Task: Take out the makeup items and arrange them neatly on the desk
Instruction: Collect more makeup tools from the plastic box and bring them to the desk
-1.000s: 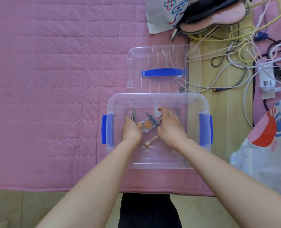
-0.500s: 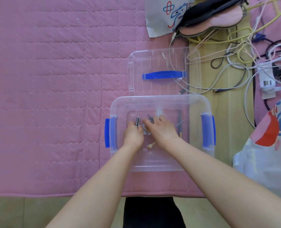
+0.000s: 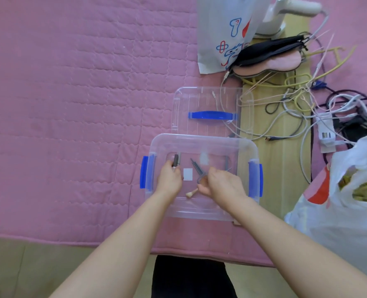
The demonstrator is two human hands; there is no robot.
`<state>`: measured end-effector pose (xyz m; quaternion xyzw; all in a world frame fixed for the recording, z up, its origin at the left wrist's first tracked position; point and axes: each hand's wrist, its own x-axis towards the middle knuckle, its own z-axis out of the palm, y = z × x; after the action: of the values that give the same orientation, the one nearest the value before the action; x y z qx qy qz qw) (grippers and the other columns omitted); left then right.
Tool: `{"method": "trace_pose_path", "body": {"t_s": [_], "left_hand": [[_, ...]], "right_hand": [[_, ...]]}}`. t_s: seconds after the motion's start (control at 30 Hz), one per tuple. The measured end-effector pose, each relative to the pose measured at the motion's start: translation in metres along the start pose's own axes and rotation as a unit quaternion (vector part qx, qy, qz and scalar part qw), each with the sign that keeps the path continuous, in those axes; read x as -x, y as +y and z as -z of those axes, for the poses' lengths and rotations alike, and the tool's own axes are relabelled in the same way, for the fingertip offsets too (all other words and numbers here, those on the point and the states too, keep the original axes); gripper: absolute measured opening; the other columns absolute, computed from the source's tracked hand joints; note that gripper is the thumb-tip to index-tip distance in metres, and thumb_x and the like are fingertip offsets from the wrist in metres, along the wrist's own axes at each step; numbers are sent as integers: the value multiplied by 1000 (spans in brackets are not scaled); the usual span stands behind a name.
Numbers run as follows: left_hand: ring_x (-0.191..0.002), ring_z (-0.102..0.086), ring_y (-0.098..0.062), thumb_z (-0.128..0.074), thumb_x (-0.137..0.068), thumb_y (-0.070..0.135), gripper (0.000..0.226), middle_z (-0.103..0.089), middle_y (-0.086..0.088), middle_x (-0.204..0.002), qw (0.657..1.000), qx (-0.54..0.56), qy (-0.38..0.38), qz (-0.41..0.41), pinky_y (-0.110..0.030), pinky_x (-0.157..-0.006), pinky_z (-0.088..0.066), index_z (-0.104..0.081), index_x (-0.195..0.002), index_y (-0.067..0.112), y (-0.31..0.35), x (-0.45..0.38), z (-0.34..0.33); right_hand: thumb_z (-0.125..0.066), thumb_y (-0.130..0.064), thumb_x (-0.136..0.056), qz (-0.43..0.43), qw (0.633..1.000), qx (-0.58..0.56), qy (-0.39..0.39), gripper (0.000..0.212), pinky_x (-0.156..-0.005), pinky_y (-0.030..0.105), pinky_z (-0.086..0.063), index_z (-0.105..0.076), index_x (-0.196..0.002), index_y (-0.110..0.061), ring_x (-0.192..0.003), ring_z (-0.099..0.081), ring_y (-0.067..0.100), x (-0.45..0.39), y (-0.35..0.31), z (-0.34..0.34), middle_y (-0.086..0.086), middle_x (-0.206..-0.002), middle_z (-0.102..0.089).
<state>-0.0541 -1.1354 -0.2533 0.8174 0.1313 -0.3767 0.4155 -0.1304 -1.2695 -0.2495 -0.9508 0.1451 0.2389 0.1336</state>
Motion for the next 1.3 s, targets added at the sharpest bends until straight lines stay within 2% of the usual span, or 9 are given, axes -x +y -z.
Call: {"method": "trace_pose_path", "body": {"t_s": [0.13,0.33,0.57,0.67,0.83,0.97,1.03,1.13,1.3], "left_hand": [[-48,-44,-16,-45,-95,17,7,-60,-4,-70,995,94,18,-12,-26,-50,-40,-49,-98,12,21,42,13],[-42,-45,-13,-54,-94,17,10,-66,-2,-68,974,223,40,-21,-24,-43,-40,-47,-101,16,37,129,37],[-37,-36,-11,-47,-99,15,11,-57,-1,-60,903,423,68,27,-20,-37,-29,-48,-90,9,30,241,88],[-36,-32,-9,-49,-97,17,15,-47,1,-56,862,499,89,29,-17,-35,-25,-45,-83,13,23,285,122],[-40,-34,-9,-57,-95,21,24,-35,5,-56,840,511,182,-22,-18,-34,-24,-40,-79,15,-2,346,175],[-40,-35,-9,-53,-97,22,17,-37,7,-53,810,530,248,-19,-19,-35,-25,-46,-83,13,-37,384,215],[-41,-34,-8,-53,-96,23,16,-38,8,-54,795,539,277,-10,-19,-34,-24,-48,-85,13,-60,401,234],[-42,-31,-9,-55,-95,24,17,-40,7,-56,776,539,327,14,-20,-35,-23,-47,-83,14,-98,426,264],[-44,-29,-11,-55,-93,21,19,-35,4,-57,752,524,397,51,-20,-36,-23,-45,-80,14,-163,465,325]], "right_hand": [[-44,-58,-81,-37,996,-76,34,42,-60,34,-44,-49,-90,-18,-86,-60,27,37,2,34,0,-90,-64],[-41,-71,-68,-56,977,-202,26,43,-54,31,-36,-43,-75,-28,-69,-53,13,95,-12,94,-14,-70,-53],[-53,-57,-79,55,954,-294,-21,34,-51,21,-38,-49,-76,-24,-60,-52,5,167,-67,159,-9,-70,-61],[-54,-51,-82,104,954,-279,-43,31,-58,27,-43,-50,-80,-21,-64,-53,11,192,-101,180,-6,-72,-61],[-56,-42,-83,182,946,-261,-63,24,-52,16,-35,-47,-75,-22,-57,-46,3,221,-168,193,-12,-66,-53],[-52,-33,-79,298,916,-257,-83,31,-47,29,-26,-34,-68,-9,-50,-24,12,242,-229,191,2,-54,-34],[-55,-37,-78,313,913,-245,-94,31,-48,26,-32,-40,-71,-11,-49,-35,11,250,-259,182,-2,-60,-49],[-59,-45,-78,328,911,-203,-144,17,-55,11,-43,-50,-77,-30,-62,-54,-4,263,-308,166,-30,-81,-60],[-54,-53,-77,390,895,-121,-177,27,-55,24,-46,-55,-90,-30,-60,-55,2,296,-411,142,-13,-82,-62]]}}
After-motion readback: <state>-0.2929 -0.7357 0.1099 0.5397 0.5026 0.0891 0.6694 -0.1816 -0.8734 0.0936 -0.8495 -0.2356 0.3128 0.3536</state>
